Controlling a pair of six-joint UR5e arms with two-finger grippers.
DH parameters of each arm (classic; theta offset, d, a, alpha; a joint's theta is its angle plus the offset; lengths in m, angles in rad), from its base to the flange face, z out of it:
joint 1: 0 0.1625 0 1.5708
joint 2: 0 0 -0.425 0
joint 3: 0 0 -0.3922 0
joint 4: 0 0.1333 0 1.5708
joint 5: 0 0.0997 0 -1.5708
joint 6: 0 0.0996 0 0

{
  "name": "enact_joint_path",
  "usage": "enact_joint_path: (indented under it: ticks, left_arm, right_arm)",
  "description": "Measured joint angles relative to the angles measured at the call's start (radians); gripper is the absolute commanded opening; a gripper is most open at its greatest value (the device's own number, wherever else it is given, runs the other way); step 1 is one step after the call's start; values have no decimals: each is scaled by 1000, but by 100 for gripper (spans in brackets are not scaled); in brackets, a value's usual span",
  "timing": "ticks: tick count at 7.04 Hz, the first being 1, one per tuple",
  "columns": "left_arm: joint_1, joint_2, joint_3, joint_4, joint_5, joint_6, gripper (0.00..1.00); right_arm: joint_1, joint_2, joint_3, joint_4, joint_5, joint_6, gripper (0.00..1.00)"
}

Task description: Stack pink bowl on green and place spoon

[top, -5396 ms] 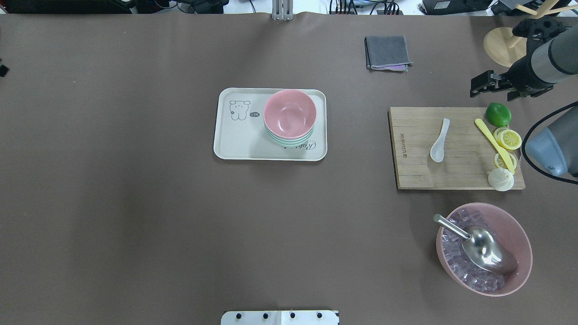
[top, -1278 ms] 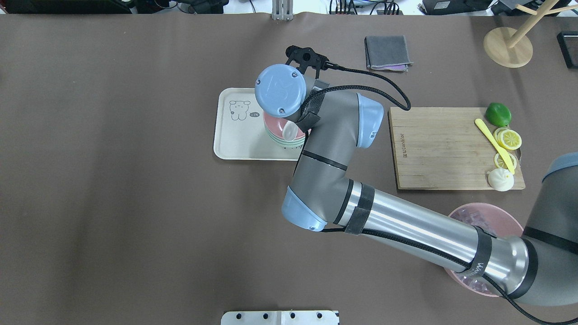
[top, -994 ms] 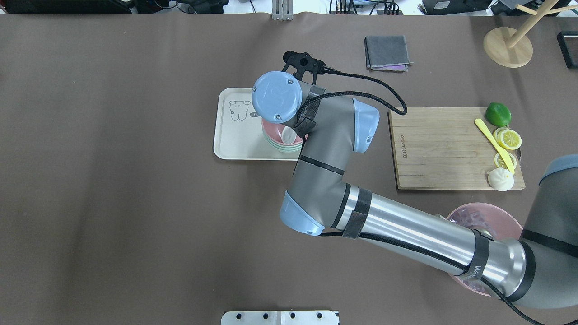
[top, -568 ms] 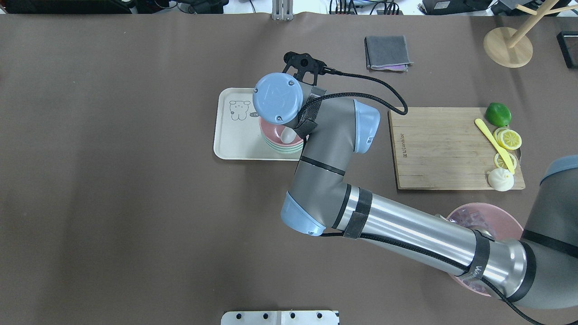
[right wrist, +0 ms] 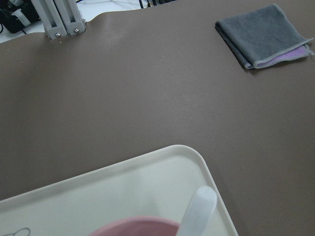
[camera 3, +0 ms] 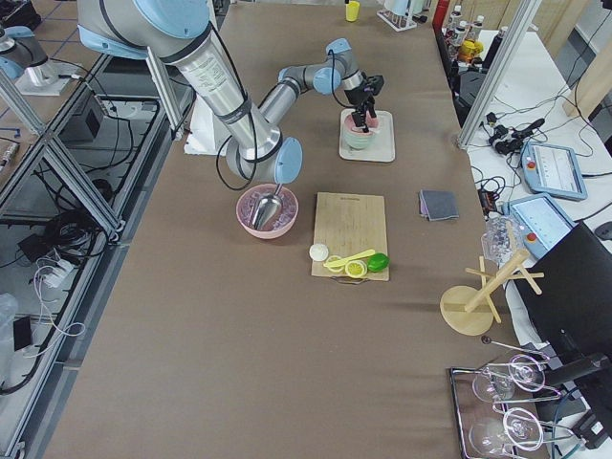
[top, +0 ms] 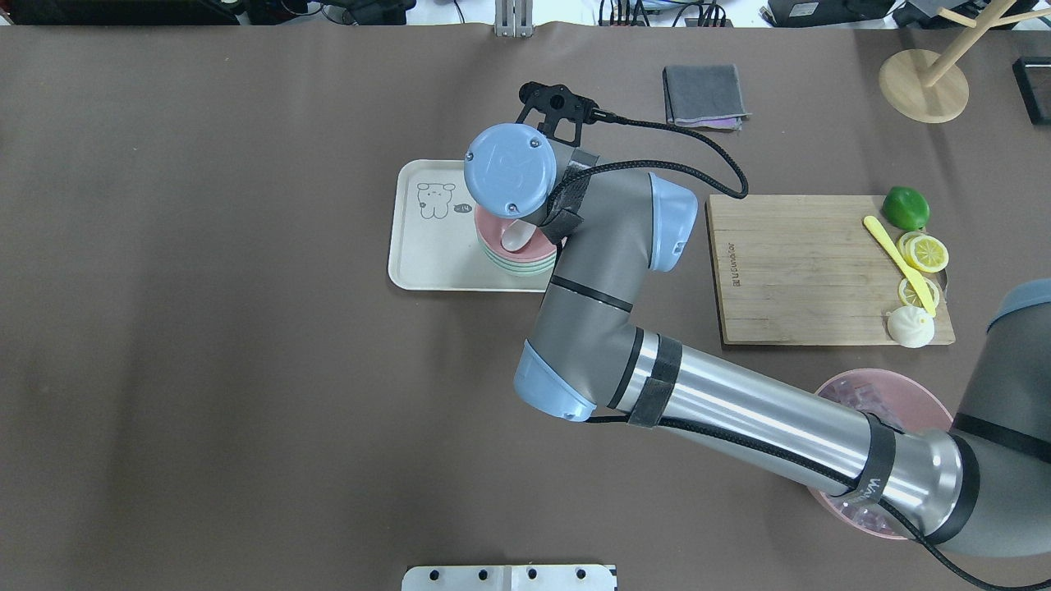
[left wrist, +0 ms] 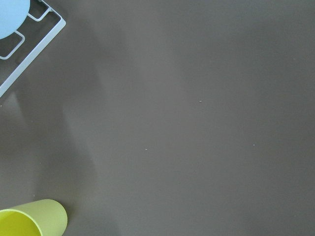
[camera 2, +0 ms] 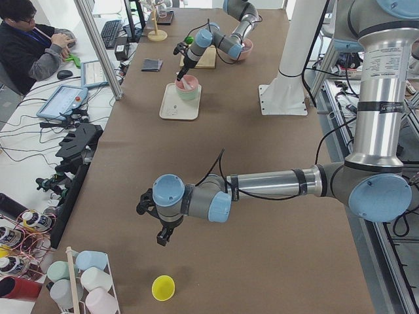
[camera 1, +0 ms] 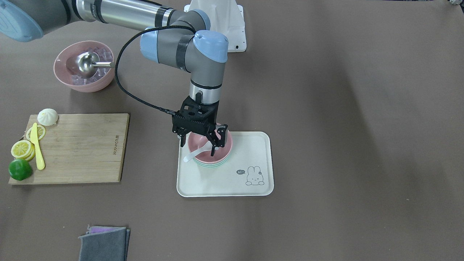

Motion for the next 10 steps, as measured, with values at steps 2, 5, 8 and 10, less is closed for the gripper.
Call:
enact_joint_path:
  ticks: [2, 5, 8, 10]
  left_arm:
    - [0, 0, -6, 31, -1, -83, 98]
    - [-1, 5, -99, 163, -14, -156, 98]
    - [-4, 34, -257, 321, -10, -155, 98]
    - [-4, 35, -269, 328, -10, -154, 98]
  right_arm:
    - [97, -65, 34, 8, 111, -145, 100]
    - [333, -260, 169, 11, 395, -522, 100]
    - [568, -445, 205, 9, 592, -933, 100]
    - [749, -611, 203, 8, 710, -1277, 100]
